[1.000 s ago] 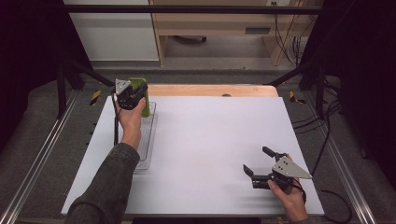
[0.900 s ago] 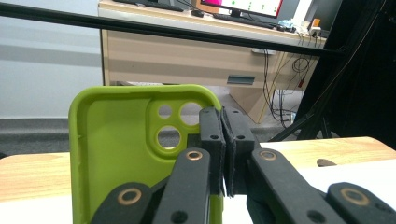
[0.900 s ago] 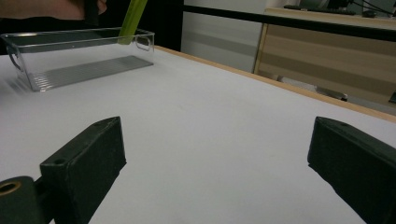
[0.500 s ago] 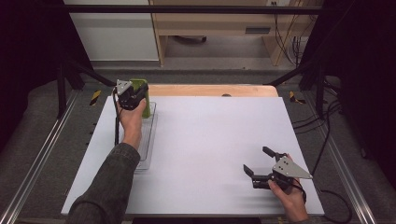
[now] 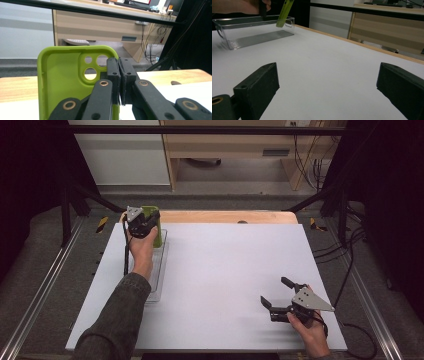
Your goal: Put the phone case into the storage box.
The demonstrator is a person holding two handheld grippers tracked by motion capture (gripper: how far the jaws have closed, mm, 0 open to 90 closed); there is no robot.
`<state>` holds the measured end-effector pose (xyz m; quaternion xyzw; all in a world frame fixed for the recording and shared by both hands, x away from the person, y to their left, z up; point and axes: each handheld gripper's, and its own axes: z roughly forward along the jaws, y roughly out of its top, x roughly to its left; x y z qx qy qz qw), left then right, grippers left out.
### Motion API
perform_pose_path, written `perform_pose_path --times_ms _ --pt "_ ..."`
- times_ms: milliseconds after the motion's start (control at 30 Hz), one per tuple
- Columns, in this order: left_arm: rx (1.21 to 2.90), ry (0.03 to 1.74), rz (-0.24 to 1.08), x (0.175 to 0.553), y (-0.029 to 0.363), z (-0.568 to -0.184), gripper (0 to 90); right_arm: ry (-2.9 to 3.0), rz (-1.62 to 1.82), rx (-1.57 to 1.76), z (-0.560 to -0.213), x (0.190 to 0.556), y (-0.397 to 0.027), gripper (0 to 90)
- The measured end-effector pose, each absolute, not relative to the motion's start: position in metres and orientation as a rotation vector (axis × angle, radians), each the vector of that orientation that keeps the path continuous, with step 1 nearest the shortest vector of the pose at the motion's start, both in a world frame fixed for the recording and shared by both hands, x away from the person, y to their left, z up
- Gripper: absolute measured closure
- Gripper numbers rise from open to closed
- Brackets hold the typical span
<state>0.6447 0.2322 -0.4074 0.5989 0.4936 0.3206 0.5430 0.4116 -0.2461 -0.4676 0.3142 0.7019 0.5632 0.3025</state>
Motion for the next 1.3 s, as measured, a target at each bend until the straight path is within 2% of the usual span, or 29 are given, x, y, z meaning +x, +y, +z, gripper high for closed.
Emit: perform_pose_path --times_ms 1300 --pt "1.449 1.195 0.736 0.65 0.227 -0.419 87.4 1.862 1.494 0.841 -0.468 0.412 -0.247 4.2"
